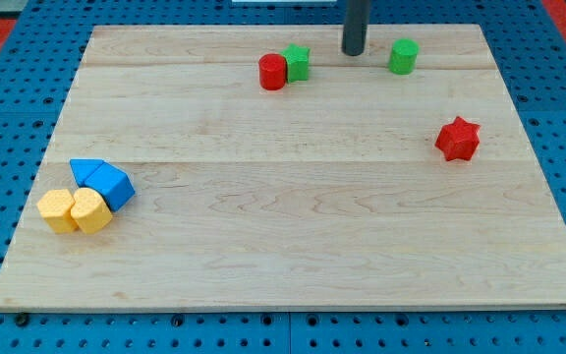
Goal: Slide the green star towards the center of the board
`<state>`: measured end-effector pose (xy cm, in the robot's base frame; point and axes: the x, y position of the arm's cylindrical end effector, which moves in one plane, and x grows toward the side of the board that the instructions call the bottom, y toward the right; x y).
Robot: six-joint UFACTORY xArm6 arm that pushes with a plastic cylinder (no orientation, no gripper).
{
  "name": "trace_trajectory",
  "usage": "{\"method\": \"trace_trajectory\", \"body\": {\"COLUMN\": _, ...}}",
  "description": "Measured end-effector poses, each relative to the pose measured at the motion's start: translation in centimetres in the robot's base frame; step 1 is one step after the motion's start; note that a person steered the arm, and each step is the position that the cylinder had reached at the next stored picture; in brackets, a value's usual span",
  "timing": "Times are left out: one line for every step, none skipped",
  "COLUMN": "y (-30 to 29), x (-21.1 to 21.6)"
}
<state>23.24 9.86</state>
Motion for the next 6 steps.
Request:
{"method": "trace_trajectory", "body": {"y": -7.1, "x": -0.2}}
{"method": "trace_trajectory", "body": {"y": -8.5, "x": 2.0}}
{"method": "trace_trajectory", "body": {"y": -8.6, "x": 6.9}}
{"method": "trace_trajectory", "body": {"y": -8.6, "x": 7.1}}
{"method": "trace_trajectory", "body": {"y": -8.3, "x": 1.2}}
{"method": "trace_trajectory", "body": {"y": -12.4, "x": -1.2}}
